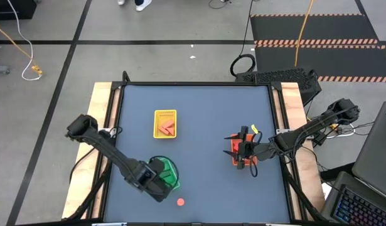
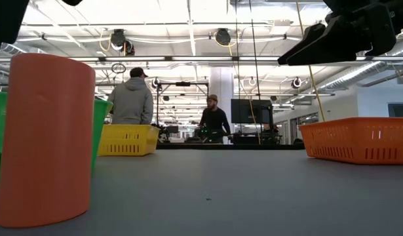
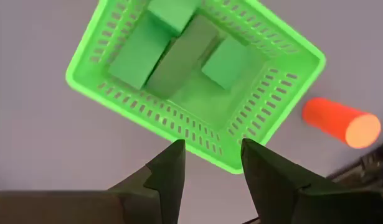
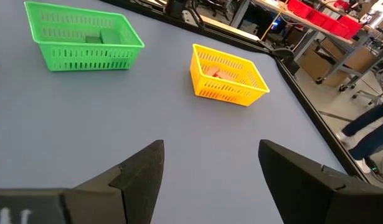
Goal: Sort & place blocks by color
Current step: Adjust the green bin
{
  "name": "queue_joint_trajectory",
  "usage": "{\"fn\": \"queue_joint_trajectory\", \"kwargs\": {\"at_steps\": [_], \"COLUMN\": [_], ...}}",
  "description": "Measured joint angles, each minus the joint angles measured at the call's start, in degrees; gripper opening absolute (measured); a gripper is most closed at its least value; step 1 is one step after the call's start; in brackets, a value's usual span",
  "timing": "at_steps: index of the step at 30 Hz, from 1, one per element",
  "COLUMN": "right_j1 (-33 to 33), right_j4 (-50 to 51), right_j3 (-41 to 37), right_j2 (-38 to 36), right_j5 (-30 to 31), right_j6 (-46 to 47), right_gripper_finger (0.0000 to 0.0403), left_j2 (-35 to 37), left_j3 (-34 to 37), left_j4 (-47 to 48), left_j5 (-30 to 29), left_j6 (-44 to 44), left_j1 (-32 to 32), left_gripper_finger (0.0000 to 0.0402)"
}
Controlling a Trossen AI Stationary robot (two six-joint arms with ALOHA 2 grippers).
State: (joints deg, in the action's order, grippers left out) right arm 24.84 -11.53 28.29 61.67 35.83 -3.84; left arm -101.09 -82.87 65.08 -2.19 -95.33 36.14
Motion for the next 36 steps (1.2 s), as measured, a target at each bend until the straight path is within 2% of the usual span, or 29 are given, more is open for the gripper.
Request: {"fn": "queue_joint_trajectory", "kwargs": {"at_steps": [8,13,17,25,36], "right_j1": [0.0,0.0,0.0,0.0,0.0], "right_j4": [-0.2,-0.5,-0.4,-0.2,-0.2], "right_j3": [0.0,0.0,0.0,0.0,0.0], "right_j2": [0.0,0.0,0.0,0.0,0.0], "right_j5": [0.0,-0.1,-0.1,-0.1,-0.1], "right_j6": [0.0,-0.5,-0.5,-1.5,-1.6], "right_gripper_finger": [0.0254,0.0254,0.0254,0.0254,0.0254], "left_j2": [-1.5,-1.9,-2.0,-1.9,0.2], "left_j3": [-0.1,2.2,6.4,11.4,11.4], "left_j4": [2.6,1.6,-0.7,-8.6,-8.6], "left_j5": [-0.9,-1.9,1.6,2.8,5.0], "left_j6": [-15.1,-19.3,-22.1,-22.2,-20.6], "left_j1": [1.5,2.1,2.3,2.3,2.1], "left_gripper_finger": [0.0159,0.0159,0.0159,0.0159,0.0159]}}
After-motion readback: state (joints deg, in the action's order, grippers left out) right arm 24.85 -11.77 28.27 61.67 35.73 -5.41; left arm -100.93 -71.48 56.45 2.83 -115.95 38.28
